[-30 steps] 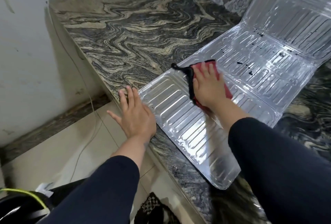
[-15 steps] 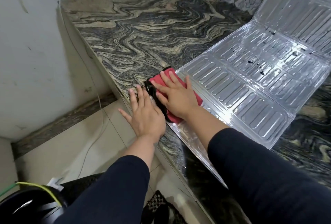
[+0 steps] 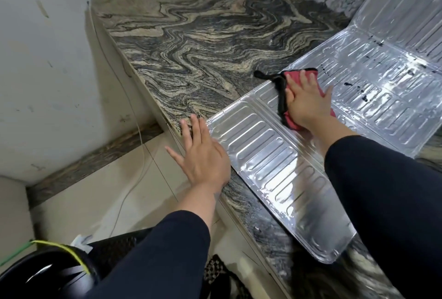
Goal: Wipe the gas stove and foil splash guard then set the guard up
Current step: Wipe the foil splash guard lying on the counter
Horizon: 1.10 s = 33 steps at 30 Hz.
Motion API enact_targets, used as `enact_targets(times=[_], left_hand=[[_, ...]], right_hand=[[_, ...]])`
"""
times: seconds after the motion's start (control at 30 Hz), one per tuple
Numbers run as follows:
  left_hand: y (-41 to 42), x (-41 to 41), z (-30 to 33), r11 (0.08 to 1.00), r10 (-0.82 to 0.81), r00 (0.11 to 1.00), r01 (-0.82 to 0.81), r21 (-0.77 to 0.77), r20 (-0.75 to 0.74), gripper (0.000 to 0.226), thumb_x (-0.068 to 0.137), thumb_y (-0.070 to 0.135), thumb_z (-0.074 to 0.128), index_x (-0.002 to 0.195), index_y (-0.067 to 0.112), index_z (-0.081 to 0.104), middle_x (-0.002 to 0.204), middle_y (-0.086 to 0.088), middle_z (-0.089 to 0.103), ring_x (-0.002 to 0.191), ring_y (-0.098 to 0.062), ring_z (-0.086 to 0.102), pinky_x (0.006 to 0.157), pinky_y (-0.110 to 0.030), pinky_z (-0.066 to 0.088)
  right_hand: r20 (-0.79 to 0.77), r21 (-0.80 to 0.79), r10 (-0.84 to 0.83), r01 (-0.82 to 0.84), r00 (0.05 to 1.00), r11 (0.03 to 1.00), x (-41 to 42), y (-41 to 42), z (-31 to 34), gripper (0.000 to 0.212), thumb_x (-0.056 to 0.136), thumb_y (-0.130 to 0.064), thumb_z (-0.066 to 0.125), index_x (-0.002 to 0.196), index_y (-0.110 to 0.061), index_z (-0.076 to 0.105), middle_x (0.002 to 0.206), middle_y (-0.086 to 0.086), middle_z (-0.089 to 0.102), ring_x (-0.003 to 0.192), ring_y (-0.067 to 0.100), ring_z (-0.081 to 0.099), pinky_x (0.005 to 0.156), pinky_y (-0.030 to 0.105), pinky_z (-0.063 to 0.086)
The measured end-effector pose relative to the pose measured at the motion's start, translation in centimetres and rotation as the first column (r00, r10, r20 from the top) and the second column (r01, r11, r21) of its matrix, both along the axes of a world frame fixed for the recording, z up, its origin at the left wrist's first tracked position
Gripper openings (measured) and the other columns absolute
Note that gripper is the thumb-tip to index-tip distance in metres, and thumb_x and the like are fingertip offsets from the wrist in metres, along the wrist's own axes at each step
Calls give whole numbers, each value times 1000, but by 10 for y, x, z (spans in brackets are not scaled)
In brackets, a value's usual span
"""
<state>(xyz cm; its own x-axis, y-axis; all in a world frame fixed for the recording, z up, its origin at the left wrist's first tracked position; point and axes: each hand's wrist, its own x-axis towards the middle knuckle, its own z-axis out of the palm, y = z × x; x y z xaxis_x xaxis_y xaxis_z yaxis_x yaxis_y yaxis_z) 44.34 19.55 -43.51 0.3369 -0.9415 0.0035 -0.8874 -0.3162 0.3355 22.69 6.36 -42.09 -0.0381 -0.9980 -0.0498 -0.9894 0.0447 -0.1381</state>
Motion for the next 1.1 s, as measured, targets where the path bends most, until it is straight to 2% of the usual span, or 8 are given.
enact_targets(times=[0.13, 0.27, 0.4, 0.53, 0.6, 0.67, 0.9, 1.1], left_hand=[[-1, 0, 0, 1000, 13, 1000, -13, -6, 3, 61, 97, 22, 24, 155, 23, 3, 162, 10, -11, 148, -11, -17, 112, -65, -10], [-1, 0, 3, 1000, 6, 1000, -6, 0, -15, 62, 96, 19, 25, 155, 21, 4, 162, 9, -12, 148, -11, -16, 111, -67, -9], [0, -2, 5, 1000, -12, 999, 12, -8, -32, 62, 96, 19, 27, 155, 22, 7, 162, 9, -9, 148, -12, -15, 110, -69, -8], [2, 0, 7, 1000, -24, 999, 24, 5, -27, 61, 98, 21, 27, 155, 22, 7, 162, 9, -8, 148, -13, -16, 110, -70, -8], [1, 1, 6, 1000, -28, 999, 28, 11, -29, 61, 98, 20, 28, 155, 22, 6, 162, 8, -8, 148, -13, -16, 109, -70, -8], [0, 1, 5, 1000, -24, 1000, 24, 2, -13, 62, 96, 19, 28, 155, 21, 8, 163, 8, -5, 148, -13, -14, 108, -72, -8], [-5, -1, 30, 997, -38, 995, 31, 77, 94, 64, 94, 18, 26, 154, 13, 4, 163, -1, -5, 149, -18, -10, 103, -78, -6], [-14, -36, 48, 930, -365, 924, 358, 81, 111, 60, 100, 28, 22, 154, 16, 0, 163, 0, -7, 149, -19, -11, 112, -66, -7]], right_hand=[[-3, -22, 1, -1, 1000, 1000, 19, 17, 1, 53, 99, -41, 13, 151, -31, 11, 161, 8, 3, 148, 25, -2, 117, 53, -3], [4, -36, 202, -202, 979, 979, 42, 66, 2, 53, 98, -43, 11, 150, -34, 14, 161, 5, 6, 148, 24, 1, 117, 47, 0], [-5, -18, 340, -340, 941, 940, 22, 118, 2, 54, 95, -50, 9, 147, -41, 19, 160, -2, 13, 148, 20, 6, 117, 52, 4], [27, -36, 101, -100, 994, 994, -46, 146, 4, 50, 95, -53, 15, 145, -48, 18, 159, -8, 13, 148, 15, 6, 116, 53, -6], [5, -23, -66, 66, 998, 998, -74, 157, 5, 50, 96, -52, 16, 146, -46, 16, 160, -7, 10, 148, 16, 5, 116, 53, -4], [-8, -11, -137, 137, 991, 991, -80, 163, 5, 49, 99, -48, 18, 147, -44, 16, 161, -4, 7, 148, 17, 2, 117, 51, -2], [50, -12, -104, 104, 993, 994, -31, 185, 6, 55, 96, -49, 15, 149, -37, 12, 161, 3, 2, 148, 22, -3, 118, 47, -2], [137, -46, 42, -36, 990, 998, 55, 233, 3, 55, 95, -45, 24, 149, -33, 22, 160, 8, 11, 148, 28, 6, 117, 48, -1]])
